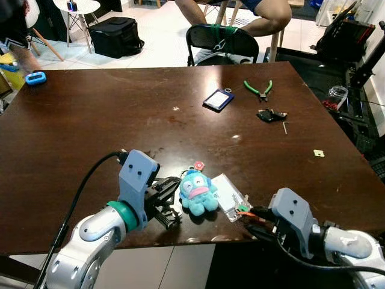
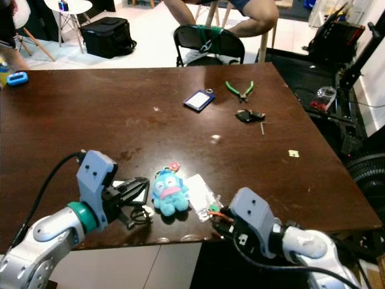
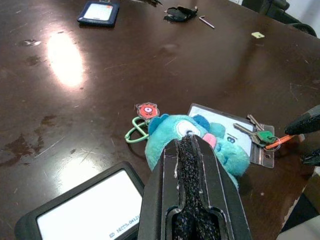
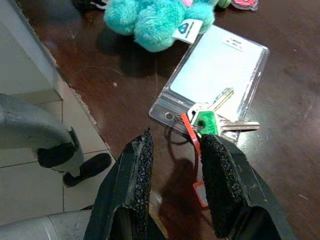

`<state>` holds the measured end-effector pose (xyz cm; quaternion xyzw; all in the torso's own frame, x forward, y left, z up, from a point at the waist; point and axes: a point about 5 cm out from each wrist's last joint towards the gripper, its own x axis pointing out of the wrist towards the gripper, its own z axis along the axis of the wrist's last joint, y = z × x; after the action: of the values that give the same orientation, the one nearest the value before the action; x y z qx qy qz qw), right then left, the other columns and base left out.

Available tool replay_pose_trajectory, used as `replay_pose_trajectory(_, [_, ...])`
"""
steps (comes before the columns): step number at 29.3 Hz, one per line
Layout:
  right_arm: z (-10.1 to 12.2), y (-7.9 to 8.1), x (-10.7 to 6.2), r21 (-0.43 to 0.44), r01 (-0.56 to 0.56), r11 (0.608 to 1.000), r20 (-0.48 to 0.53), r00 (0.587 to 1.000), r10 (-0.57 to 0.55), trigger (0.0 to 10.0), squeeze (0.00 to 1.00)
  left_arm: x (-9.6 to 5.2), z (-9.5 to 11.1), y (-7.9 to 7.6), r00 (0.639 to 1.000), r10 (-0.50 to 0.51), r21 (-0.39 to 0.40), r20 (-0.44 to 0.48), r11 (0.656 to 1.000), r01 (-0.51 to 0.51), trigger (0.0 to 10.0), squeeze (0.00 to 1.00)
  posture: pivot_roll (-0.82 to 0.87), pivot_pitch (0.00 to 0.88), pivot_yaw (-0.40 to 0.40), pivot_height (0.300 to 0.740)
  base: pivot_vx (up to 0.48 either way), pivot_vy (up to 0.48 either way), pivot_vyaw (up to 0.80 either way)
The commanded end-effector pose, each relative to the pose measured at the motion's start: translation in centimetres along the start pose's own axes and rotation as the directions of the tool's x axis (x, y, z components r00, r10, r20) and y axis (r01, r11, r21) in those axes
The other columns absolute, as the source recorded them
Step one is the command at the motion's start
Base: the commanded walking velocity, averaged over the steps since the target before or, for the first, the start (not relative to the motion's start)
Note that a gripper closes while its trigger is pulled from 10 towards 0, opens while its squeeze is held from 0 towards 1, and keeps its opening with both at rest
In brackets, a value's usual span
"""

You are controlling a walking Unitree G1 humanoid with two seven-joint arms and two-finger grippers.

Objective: Hang keys on a hook

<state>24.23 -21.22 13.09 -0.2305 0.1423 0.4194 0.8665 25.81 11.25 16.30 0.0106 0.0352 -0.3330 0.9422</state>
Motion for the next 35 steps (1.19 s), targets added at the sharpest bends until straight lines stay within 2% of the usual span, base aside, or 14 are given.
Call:
replay_pose_trajectory(1, [0.0, 0.4, 0.1, -0.01, -0.026, 1.0, -0.006, 1.0, 0.026, 10.0, 0.0, -0.1, -0.2, 0.0, 1.0, -0.006, -0.011, -0.016, 1.0, 0.006, 10.0, 0.0, -0.15, 0.082, 0.115, 0.74, 0.0, 0.0, 0.0])
replay_pose_trajectory(9, [0.3, 0.3, 0.2, -0.004, -0.019, 1.0, 0.007, 1.0, 0.019, 10.0, 0.0, -0.3, -0.3, 0.0, 1.0, 0.002, -0.012, -0.021, 1.0, -0.002, 10.0, 0.0, -0.14, 0.087, 0.113, 0.74, 0.0, 0.0, 0.0])
replay_pose_trajectory(12, [0.9, -0.2, 0.9, 0.015, 0.033, 0.999, 0.041, 0.999, -0.034, 10.0, 0.0, -0.3, -0.3, 0.0, 1.0, 0.004, -0.015, -0.022, 1.0, -0.004, 10.0, 0.0, -0.15, 0.087, 0.116, 0.74, 0.0, 0.0, 0.0])
replay_pose_trajectory(14, [1.2, -0.2, 1.4, 0.012, 0.028, 1.0, 0.052, 0.998, -0.029, 10.0, 0.0, -0.2, -0.3, -0.1, 1.0, 0.002, -0.016, -0.021, 1.0, -0.003, 10.0, 0.0, -0.14, 0.088, 0.117, 0.74, 0.0, 0.0, 0.0])
replay_pose_trajectory(15, [1.3, -0.1, 1.6, 0.011, 0.02, 1.0, 0.055, 0.998, -0.021, 9.3, 0.0, -0.2, -0.3, -0.1, 1.0, 0.002, -0.015, -0.021, 1.0, -0.002, 10.0, 0.0, -0.14, 0.088, 0.116, 0.74, 0.0, 0.0, 0.0])
replay_pose_trajectory(16, [1.3, -0.1, 1.6, 0.011, 0.02, 1.0, 0.055, 0.998, -0.021, 9.3, 0.0, -0.2, -0.3, -0.1, 1.0, 0.002, -0.015, -0.021, 1.0, -0.002, 10.0, 0.0, -0.14, 0.088, 0.116, 0.74, 0.0, 0.0, 0.0])
replay_pose_trajectory(18, [1.3, 0.0, 1.9, 0.007, 0.006, 1.0, 0.056, 0.998, -0.007, 7.3, 0.0, -0.2, -0.3, 0.0, 1.0, 0.005, -0.014, -0.021, 1.0, -0.005, 10.0, 0.0, -0.14, 0.089, 0.114, 0.74, 0.0, 0.0, 0.0])
replay_pose_trajectory(19, [1.3, 0.0, 2.0, 0.006, 0.0, 1.0, 0.055, 0.998, 0.0, 7.1, 0.0, -0.3, -0.3, 0.0, 1.0, 0.008, -0.013, -0.022, 1.0, -0.008, 10.0, 0.0, -0.13, 0.09, 0.112, 0.74, 0.0, 0.0, 0.0])
replay_pose_trajectory(22, [1.3, 0.0, 2.0, 0.003, -0.012, 1.0, 0.05, 0.999, 0.012, 7.5, 0.0, -0.4, -0.3, 0.1, 1.0, 0.012, -0.013, -0.023, 1.0, -0.012, 10.0, 0.0, -0.13, 0.091, 0.111, 0.74, 0.0, 0.0, 0.0])
replay_pose_trajectory(23, [1.1, 0.3, 1.9, 0.005, -0.032, 0.999, 0.041, 0.999, 0.032, 10.0, 0.0, -0.5, -0.3, 0.0, 1.0, 0.013, -0.015, -0.024, 1.0, -0.013, 10.0, 0.0, -0.13, 0.093, 0.11, 0.74, 0.0, 0.0, 0.0])
replay_pose_trajectory(25, [1.0, 0.5, 1.7, 0.011, -0.053, 0.999, 0.033, 0.998, 0.052, 10.0, 0.0, -0.5, -0.3, -0.1, 1.0, 0.012, -0.016, -0.024, 1.0, -0.013, 10.0, 0.0, -0.13, 0.093, 0.11, 0.74, 0.0, 0.0, 0.0])
replay_pose_trajectory(32, [-0.3, -0.5, -0.4, -0.009, 0.028, 1.0, -0.042, 0.999, -0.029, 10.0, 0.0, -0.4, -0.3, 0.0, 1.0, 0.009, -0.018, -0.027, 1.0, -0.01, 10.0, 0.0, -0.14, 0.099, 0.115, 0.74, 0.0, 0.0, 0.0])
replay_pose_trajectory(35, [-0.6, -0.6, -0.6, -0.013, 0.029, 0.999, -0.055, 0.998, -0.03, 10.0, 0.0, -0.3, -0.3, 0.0, 1.0, 0.007, -0.018, -0.028, 1.0, -0.008, 10.0, 0.0, -0.15, 0.102, 0.119, 0.74, 0.0, 0.0, 0.0])
